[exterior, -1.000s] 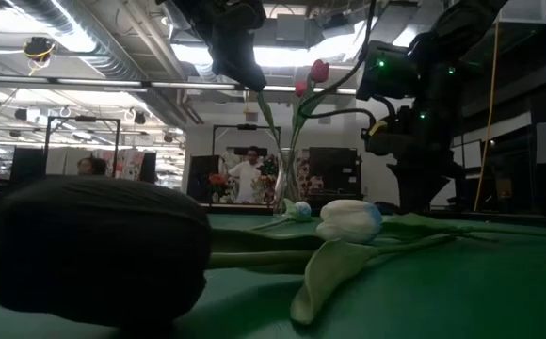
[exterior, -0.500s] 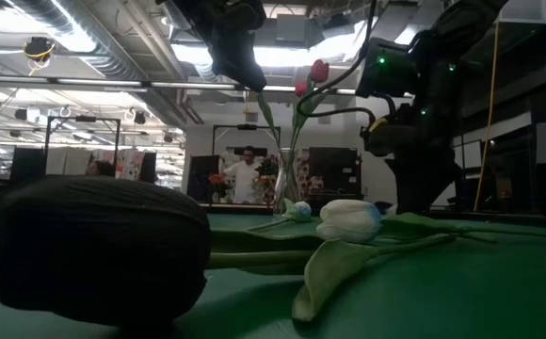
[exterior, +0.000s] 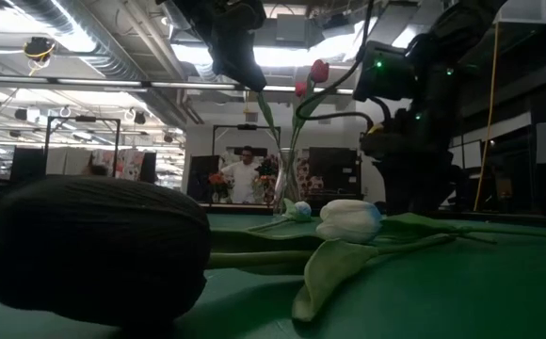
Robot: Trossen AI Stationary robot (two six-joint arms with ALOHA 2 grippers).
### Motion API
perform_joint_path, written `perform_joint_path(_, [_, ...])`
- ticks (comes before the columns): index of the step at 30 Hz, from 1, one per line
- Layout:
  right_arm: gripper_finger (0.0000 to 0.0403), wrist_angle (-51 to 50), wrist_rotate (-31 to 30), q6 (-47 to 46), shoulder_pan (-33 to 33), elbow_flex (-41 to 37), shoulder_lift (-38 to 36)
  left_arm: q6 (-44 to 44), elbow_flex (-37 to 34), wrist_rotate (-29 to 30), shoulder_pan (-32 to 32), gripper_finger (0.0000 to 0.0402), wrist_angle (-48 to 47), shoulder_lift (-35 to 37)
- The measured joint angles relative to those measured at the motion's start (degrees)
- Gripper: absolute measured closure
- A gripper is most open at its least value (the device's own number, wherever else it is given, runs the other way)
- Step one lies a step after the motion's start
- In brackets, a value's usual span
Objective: Sort flowers into vase by color
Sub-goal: Put the top black tulip into the bottom right transparent vase
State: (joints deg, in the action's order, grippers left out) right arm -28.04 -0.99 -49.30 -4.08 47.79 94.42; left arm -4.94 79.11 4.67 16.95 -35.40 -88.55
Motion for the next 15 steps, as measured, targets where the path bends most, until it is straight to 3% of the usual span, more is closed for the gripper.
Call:
perform_joint_path(5, [0.0193,-0.65,-0.35,-1.35,-0.02,-0.02,0.38,-1.02,0.00,0.00,0.02,0.0258,0.02,0.00])
perform_joint_path(15, [0.0342,-1.40,-0.66,1.05,-0.10,-0.20,0.47,-1.06,0.00,0.00,0.02,0.0258,0.02,0.00])
